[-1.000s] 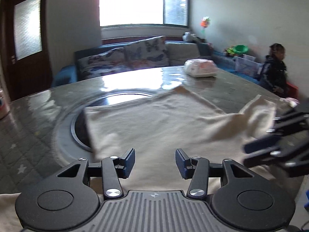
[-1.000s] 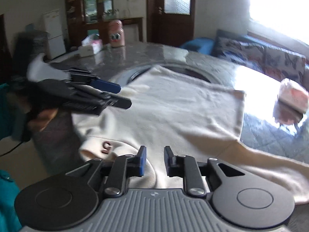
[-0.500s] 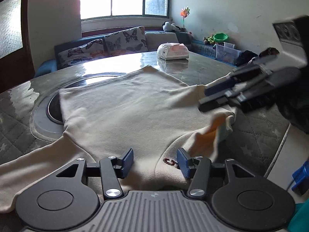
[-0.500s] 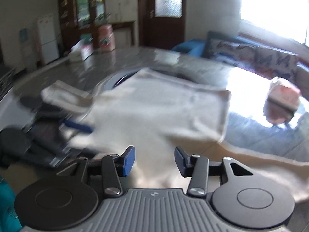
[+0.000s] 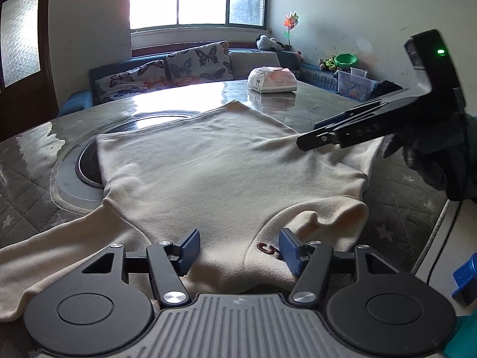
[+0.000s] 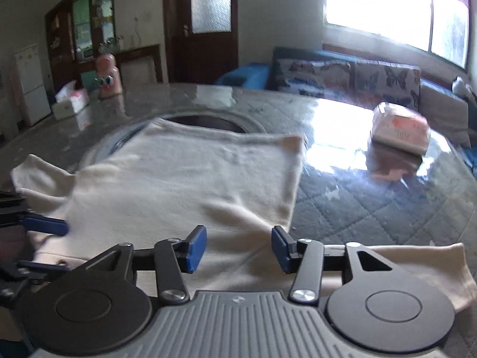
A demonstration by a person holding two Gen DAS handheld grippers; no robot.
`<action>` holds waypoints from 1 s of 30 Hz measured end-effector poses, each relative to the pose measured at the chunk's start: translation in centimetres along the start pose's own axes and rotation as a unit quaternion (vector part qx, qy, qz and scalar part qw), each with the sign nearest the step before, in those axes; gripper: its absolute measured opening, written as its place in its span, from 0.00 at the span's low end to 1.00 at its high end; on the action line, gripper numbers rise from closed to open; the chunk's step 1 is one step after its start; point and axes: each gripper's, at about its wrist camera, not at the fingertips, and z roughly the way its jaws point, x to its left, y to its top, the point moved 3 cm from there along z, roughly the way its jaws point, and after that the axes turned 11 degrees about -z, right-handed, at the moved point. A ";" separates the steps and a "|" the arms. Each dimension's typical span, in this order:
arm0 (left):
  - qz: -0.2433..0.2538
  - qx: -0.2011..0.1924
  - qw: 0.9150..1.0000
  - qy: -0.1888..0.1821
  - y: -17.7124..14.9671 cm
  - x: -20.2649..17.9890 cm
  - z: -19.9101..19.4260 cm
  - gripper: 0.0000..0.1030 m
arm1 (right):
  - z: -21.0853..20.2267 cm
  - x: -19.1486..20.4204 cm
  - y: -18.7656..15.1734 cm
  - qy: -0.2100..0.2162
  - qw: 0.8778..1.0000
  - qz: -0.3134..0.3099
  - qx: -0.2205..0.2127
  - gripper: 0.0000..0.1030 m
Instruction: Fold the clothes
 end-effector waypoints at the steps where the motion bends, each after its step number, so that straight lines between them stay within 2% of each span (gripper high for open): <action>1: -0.001 0.000 1.000 0.001 0.0 0.0 0.0 0.61 | -0.4 0.5 -0.1 0.005 1.000 -0.006 -0.003 0.51; 3: -0.001 -0.001 1.000 0.003 0.0 0.0 -0.1 0.63 | -0.8 1.7 -0.5 0.015 1.000 -0.019 0.000 0.56; 5: -0.002 -0.001 1.000 0.005 -0.1 0.0 -0.1 0.65 | -0.9 2.9 -1.4 0.021 0.999 -0.032 0.010 0.58; 9: -0.001 0.002 1.000 0.005 -0.2 0.3 -0.3 0.70 | -1.5 4.5 -2.9 0.011 0.998 -0.065 0.021 0.62; 13: 0.003 0.005 1.000 0.004 -0.4 0.3 -0.5 0.73 | -3.3 5.3 -2.6 0.016 0.998 -0.063 0.000 0.66; 15: 0.004 0.008 1.000 0.004 -0.5 0.2 -0.5 0.76 | -3.5 6.0 -2.5 0.022 0.997 -0.069 -0.006 0.74; 20: 0.009 0.020 1.000 0.010 -0.5 -0.3 -0.7 0.81 | -2.8 7.1 -3.6 0.034 0.996 -0.081 0.009 0.75; 23: 0.001 0.026 1.000 0.015 -0.2 -0.4 -0.9 0.91 | -3.5 6.8 -3.0 0.033 0.996 -0.078 -0.001 0.77; 25: -0.002 0.027 0.999 0.019 0.3 -0.4 -1.2 0.92 | -4.1 6.4 -2.4 0.035 0.997 -0.067 -0.015 0.78; 27: -0.006 0.026 0.999 0.029 0.8 -0.3 -1.4 0.97 | -4.3 5.9 -1.6 0.030 0.997 -0.057 -0.031 0.86; 30: -0.020 0.027 0.999 0.041 1.4 0.2 -1.6 1.00 | -3.6 5.7 -0.9 0.019 0.998 -0.052 -0.037 0.91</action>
